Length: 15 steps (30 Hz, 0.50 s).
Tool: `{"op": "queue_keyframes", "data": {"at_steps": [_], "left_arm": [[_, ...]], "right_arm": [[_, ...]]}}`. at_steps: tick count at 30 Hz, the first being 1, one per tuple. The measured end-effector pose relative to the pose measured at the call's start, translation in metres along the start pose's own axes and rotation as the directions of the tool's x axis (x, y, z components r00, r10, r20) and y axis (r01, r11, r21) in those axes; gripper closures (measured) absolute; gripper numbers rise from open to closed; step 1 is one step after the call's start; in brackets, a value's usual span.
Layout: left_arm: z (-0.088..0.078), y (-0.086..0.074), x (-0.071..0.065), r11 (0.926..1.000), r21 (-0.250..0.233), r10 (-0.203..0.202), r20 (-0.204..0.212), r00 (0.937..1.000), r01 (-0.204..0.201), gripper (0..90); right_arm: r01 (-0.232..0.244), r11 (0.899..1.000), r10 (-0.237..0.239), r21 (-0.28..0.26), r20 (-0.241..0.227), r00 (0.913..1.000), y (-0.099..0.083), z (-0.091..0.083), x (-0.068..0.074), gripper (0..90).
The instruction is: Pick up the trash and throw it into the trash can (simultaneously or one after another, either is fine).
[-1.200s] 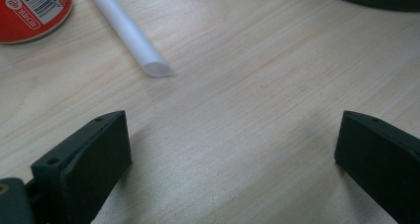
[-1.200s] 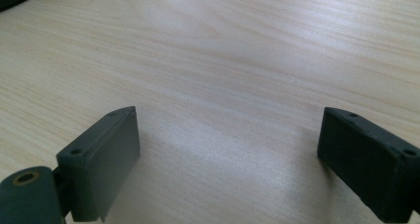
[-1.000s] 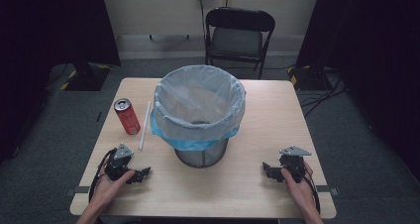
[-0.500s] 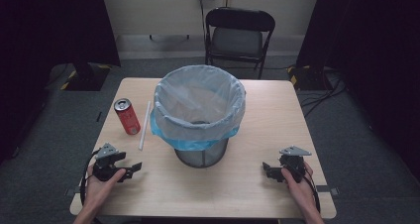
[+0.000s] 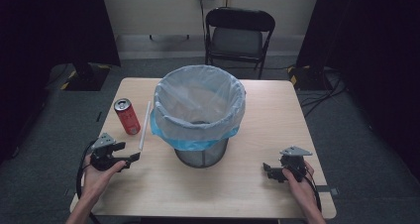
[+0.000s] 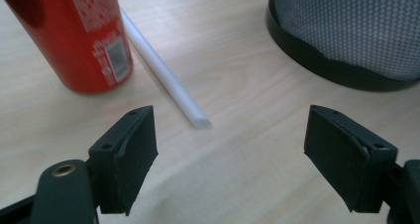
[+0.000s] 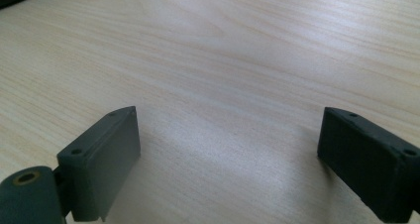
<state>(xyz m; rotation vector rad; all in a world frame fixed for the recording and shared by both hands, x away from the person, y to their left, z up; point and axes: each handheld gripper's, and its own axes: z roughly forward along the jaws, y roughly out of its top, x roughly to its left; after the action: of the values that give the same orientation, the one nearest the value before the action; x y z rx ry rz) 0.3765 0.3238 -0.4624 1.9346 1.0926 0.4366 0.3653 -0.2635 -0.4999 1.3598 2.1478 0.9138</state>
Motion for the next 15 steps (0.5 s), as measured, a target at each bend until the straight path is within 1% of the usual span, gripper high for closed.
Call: {"op": "queue_keyframes", "data": {"at_steps": [1, 3, 4, 7, 10, 11, 12, 13, 14, 15], "left_arm": [[0.000, 0.003, 0.002, 1.0000, 0.001, 0.004, -0.004, 1.0000, -0.004, 19.7], [0.000, 0.007, 0.005, 1.0000, -0.006, -0.001, -0.010, 0.9999, 0.001, 19.5], [-0.001, 0.010, 0.007, 0.9999, -0.004, 0.014, -0.017, 0.9998, -0.014, 19.4], [0.001, 0.017, 0.013, 0.9996, -0.020, 0.019, -0.027, 0.9994, -0.020, 18.8], [0.003, 0.020, 0.017, 0.9998, -0.012, 0.016, -0.027, 0.9995, -0.016, 18.8], [0.005, 0.022, 0.021, 0.9999, -0.007, 0.015, -0.035, 0.9993, -0.015, 18.8], [0.005, 0.022, 0.021, 0.9999, -0.007, 0.015, -0.035, 0.9993, -0.015, 18.2], [0.005, 0.024, 0.025, 0.9999, -0.008, 0.011, -0.042, 0.9991, -0.011, 17.6], [0.005, 0.024, 0.025, 0.9999, -0.008, 0.011, -0.042, 0.9991, -0.011, 17.1], [0.006, 0.026, 0.030, 0.9998, -0.019, 0.006, -0.056, 0.9984, -0.008, 16.4]], "right_arm": [[0.000, 1.000, 0.000, -0.001, -0.002, 1.0000, 0.000, 0.000, 0.000, 8.6], [0.000, 1.000, 0.000, -0.001, -0.002, 1.0000, 0.000, 0.000, 0.000, 8.6], [0.000, 1.000, 0.000, -0.001, -0.002, 1.0000, 0.000, 0.000, 0.000, 8.6], [0.000, 1.000, 0.000, 0.000, 0.000, 1.0000, 0.000, 0.000, 0.000, 8.6], [0.000, 1.000, 0.000, 0.000, 0.000, 1.0000, 0.000, 0.000, 0.000, 8.6], [-0.001, 1.000, 0.001, -0.001, -0.001, 1.0000, 0.000, 0.000, 0.000, 8.6], [0.000, 1.000, 0.000, -0.001, -0.002, 1.0000, 0.000, 0.000, 0.000, 8.6], [0.000, 1.000, 0.000, -0.001, -0.001, 1.0000, 0.000, 0.000, 0.000, 8.6], [0.000, 1.000, 0.000, -0.001, -0.001, 1.0000, 0.000, 0.000, 0.000, 8.6], [0.000, 1.000, 0.000, -0.001, -0.002, 1.0000, 0.000, 0.000, 0.000, 8.6]]}}
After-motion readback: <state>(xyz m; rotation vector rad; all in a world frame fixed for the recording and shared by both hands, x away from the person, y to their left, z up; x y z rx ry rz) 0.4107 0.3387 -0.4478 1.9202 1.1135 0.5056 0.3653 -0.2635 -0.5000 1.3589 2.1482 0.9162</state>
